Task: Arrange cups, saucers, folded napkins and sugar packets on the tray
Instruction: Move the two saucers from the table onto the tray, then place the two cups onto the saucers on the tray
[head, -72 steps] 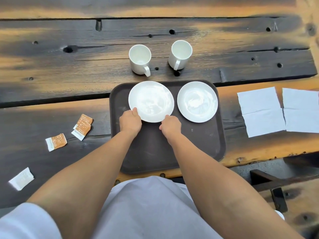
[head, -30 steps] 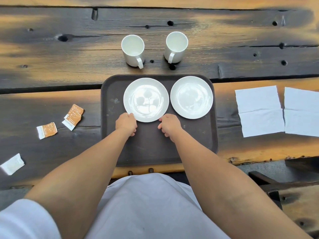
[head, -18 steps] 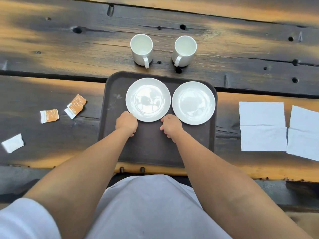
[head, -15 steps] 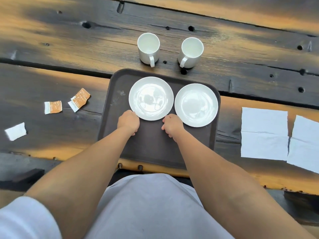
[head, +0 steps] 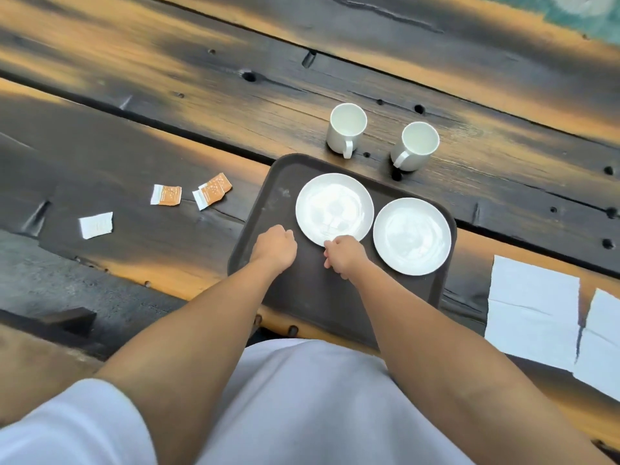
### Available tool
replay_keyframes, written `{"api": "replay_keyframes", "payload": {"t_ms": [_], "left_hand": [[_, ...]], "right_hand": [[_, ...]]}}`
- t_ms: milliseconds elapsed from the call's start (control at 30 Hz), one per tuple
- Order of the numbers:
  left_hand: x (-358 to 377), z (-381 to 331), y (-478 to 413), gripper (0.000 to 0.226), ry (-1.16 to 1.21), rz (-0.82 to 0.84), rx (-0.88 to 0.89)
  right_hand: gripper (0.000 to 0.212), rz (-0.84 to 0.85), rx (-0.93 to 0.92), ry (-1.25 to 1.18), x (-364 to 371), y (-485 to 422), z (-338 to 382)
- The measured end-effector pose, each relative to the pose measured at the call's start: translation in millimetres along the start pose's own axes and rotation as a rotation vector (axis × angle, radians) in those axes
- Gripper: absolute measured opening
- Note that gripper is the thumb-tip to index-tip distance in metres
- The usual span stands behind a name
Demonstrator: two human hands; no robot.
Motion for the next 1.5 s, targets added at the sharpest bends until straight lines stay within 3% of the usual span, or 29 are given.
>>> {"api": "replay_keyframes", "payload": {"t_ms": [267,367,467,667,1133,1367,1500], "left_hand": [[-22.0,-7.7,-10.9,0.034,-0.099,0.058,0.186],[-5.0,-6.8,-9.1,0.030,-0.159,0.135,0.233],[18.7,-8.5,2.5,0.024,-0.234,0.231,0.265],[62.2,-29.9,22.0,0.031,-0.371,0.323,0.410],[144.9,-108.1,53.0,0.034,-0.426,0.240,0.473],[206.7,-146.9,74.0,0.030,-0.380,0.243,0.483],[227.3,-161.0,79.5,0.029,-0.315,0.240,0.473]], "right_hand": [[0.026,-0.114,0.013,-0.061,31.7,32.3,-0.7],[0.019,-0.189,0.066,-0.149,33.7,46.4,-17.4],[0.026,-0.203,0.102,-0.127,31.3,60.1,-40.2],[0.029,-0.302,0.166,-0.173,19.0,78.3,-89.4],[0.021,-0.276,0.080,-0.089,-84.0,77.3,-179.9],[0.028,-0.334,0.105,-0.171,-144.8,77.3,-240.4],[0.021,-0.311,0.123,-0.132,-158.5,80.9,-266.6]]}}
Point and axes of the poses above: each hand's wrist, its own y-axis away from the middle knuckle, its own x-axis out of the palm, z = x × y, the point moved 4 cm from there along -y, towards the middle knuckle, and after that the axes turned 9 degrees about z, right-handed, at the moved point
